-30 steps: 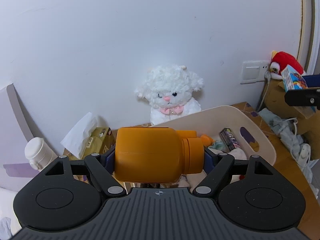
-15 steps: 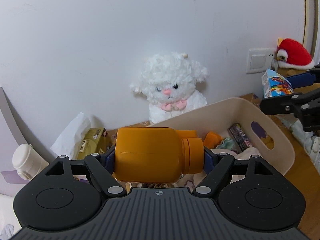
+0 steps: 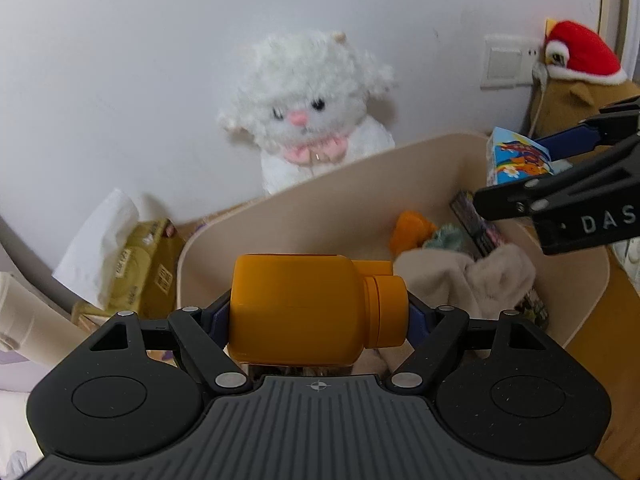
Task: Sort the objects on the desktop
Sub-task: 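Carry the bottle and tissue pack over the basket and open both tools, then move both tools back toward the white fluffy hat and claw clip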
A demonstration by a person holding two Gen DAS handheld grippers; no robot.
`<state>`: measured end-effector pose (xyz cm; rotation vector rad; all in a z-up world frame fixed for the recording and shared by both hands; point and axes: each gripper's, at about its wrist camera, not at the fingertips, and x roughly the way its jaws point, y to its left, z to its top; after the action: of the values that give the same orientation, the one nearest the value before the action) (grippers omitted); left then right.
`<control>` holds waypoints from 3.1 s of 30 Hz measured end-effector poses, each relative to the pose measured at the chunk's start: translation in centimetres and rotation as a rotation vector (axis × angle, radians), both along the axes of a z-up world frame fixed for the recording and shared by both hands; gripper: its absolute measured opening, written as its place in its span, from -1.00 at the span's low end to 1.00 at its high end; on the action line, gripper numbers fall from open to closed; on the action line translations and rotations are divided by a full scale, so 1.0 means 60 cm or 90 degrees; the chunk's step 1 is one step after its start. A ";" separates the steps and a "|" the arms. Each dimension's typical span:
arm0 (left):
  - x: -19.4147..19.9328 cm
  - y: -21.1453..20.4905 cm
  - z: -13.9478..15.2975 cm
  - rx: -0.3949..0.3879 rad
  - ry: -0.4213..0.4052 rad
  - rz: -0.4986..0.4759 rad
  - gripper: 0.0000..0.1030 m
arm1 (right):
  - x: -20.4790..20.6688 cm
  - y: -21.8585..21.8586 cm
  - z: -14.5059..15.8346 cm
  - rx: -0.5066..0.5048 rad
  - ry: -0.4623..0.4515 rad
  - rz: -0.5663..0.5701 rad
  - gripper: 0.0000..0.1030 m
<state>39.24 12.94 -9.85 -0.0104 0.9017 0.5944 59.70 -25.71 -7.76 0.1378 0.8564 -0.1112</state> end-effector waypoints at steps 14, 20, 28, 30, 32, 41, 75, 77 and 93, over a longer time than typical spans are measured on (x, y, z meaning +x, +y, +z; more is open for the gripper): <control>0.011 0.012 -0.045 -0.081 0.060 0.013 0.57 | 0.013 0.007 -0.041 -0.012 0.065 0.005 0.48; 0.009 0.011 -0.039 -0.087 0.059 0.025 0.57 | 0.002 0.004 -0.037 -0.010 0.047 -0.007 0.57; -0.001 0.006 -0.001 -0.070 0.027 0.029 0.58 | -0.018 0.009 -0.009 -0.017 0.004 -0.021 0.73; -0.006 0.002 0.008 -0.062 0.021 0.028 0.58 | -0.025 0.012 0.000 -0.021 -0.007 -0.023 0.75; -0.011 0.000 0.017 -0.055 0.018 0.027 0.58 | -0.032 0.013 0.011 -0.021 -0.019 -0.028 0.77; -0.057 -0.016 0.067 -0.026 -0.009 0.029 0.59 | -0.092 0.037 0.066 -0.008 -0.093 -0.040 0.91; -0.281 -0.159 0.067 -0.059 0.011 0.015 0.60 | -0.374 0.141 0.050 0.054 -0.084 -0.017 1.00; -0.289 -0.162 0.056 -0.064 0.021 0.017 0.60 | -0.385 0.147 0.035 0.058 -0.072 -0.020 1.00; -0.311 -0.159 -0.043 -0.129 0.069 0.072 0.60 | -0.404 0.167 -0.086 0.022 0.026 -0.017 1.00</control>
<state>20.57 3.42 -12.46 -0.2141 1.0696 0.6105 35.46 -15.69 -12.90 0.1792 0.8983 -0.1244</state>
